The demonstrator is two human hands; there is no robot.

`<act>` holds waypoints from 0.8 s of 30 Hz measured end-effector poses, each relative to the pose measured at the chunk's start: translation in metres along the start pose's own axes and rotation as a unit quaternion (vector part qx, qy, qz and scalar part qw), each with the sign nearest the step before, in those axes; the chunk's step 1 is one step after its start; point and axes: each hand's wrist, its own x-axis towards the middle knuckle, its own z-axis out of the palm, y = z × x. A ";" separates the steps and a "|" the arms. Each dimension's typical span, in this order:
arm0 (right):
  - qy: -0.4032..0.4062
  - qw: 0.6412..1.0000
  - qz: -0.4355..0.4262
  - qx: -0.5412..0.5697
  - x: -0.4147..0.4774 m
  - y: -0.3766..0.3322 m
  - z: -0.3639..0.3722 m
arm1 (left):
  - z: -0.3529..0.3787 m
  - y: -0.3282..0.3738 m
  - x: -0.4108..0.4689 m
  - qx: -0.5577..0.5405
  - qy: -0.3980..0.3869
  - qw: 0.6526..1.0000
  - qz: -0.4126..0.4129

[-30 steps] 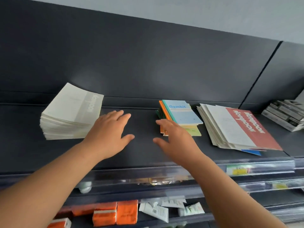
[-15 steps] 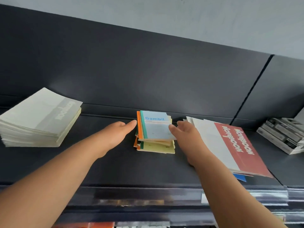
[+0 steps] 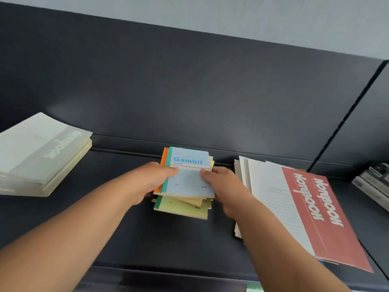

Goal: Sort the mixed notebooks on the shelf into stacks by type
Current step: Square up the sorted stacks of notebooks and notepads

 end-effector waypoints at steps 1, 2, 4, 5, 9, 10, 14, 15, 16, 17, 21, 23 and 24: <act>0.004 1.000 0.001 0.001 0.000 -0.001 0.000 | 0.001 0.002 0.000 0.006 -0.006 1.000 0.001; 0.008 1.000 0.002 -0.004 0.000 -0.002 -0.001 | 0.002 0.004 0.000 0.010 -0.012 1.000 0.005; 0.019 0.999 -0.005 -0.026 -0.002 -0.005 -0.004 | 0.006 0.009 -0.001 0.021 -0.019 0.999 0.015; 0.026 0.999 -0.011 -0.029 -0.001 -0.005 -0.006 | 0.008 0.011 -0.001 0.027 -0.022 0.999 0.023; 0.036 0.999 -0.026 -0.002 -0.004 -0.004 -0.013 | 0.014 0.017 0.001 0.005 -0.010 0.999 0.052; 0.035 0.999 -0.035 0.010 -0.003 -0.003 -0.014 | 0.014 0.019 0.001 -0.017 -0.002 0.998 0.057; 0.042 0.993 -0.098 0.057 0.000 -0.008 -0.012 | 0.009 0.029 -0.001 -0.104 0.003 0.992 0.065; 0.042 0.991 -0.111 0.062 0.000 -0.011 -0.009 | 0.004 0.030 -0.003 -0.127 -0.004 0.990 0.062; 0.036 0.989 -0.123 0.070 0.000 -0.015 -0.006 | -0.002 0.030 -0.005 -0.147 -0.013 0.987 0.063; 0.028 0.987 -0.136 0.082 -0.002 -0.020 -0.001 | -0.010 0.029 -0.008 -0.160 -0.022 0.984 0.069; -0.050 0.977 -0.155 0.135 -0.003 -0.036 0.028 | -0.049 0.012 -0.022 -0.191 -0.018 0.973 0.131; -0.106 0.974 -0.166 0.117 -0.003 -0.041 0.049 | -0.065 -0.006 -0.026 -0.210 0.001 0.967 0.147; -0.124 0.972 -0.169 0.103 -0.002 -0.042 0.060 | -0.072 -0.015 -0.028 -0.218 0.010 0.964 0.149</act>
